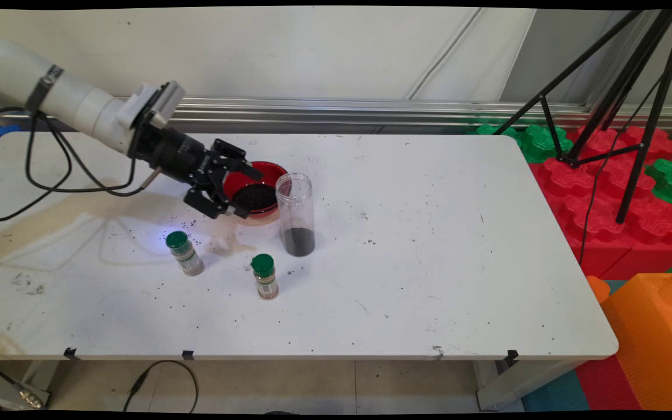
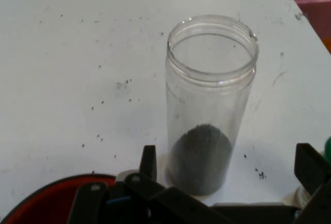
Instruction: Pick up the black seasoning powder from the table
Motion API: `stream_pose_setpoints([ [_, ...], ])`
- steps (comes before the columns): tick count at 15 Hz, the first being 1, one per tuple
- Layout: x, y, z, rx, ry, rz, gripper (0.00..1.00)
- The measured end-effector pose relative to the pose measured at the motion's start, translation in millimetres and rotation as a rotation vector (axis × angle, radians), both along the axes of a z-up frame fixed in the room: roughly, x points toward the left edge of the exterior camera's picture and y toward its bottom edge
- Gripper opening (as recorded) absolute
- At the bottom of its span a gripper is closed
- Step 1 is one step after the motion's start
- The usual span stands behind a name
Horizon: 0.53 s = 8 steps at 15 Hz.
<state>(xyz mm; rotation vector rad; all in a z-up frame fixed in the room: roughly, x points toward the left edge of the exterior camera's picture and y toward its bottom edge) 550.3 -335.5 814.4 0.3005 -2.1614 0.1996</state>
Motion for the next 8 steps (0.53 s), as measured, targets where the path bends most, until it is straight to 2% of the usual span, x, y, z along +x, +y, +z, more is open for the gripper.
stream_pose_setpoints([
  [8, -23.6, -19.7, -21.9, 0.035, 0.058, -0.020, 1.00],
])
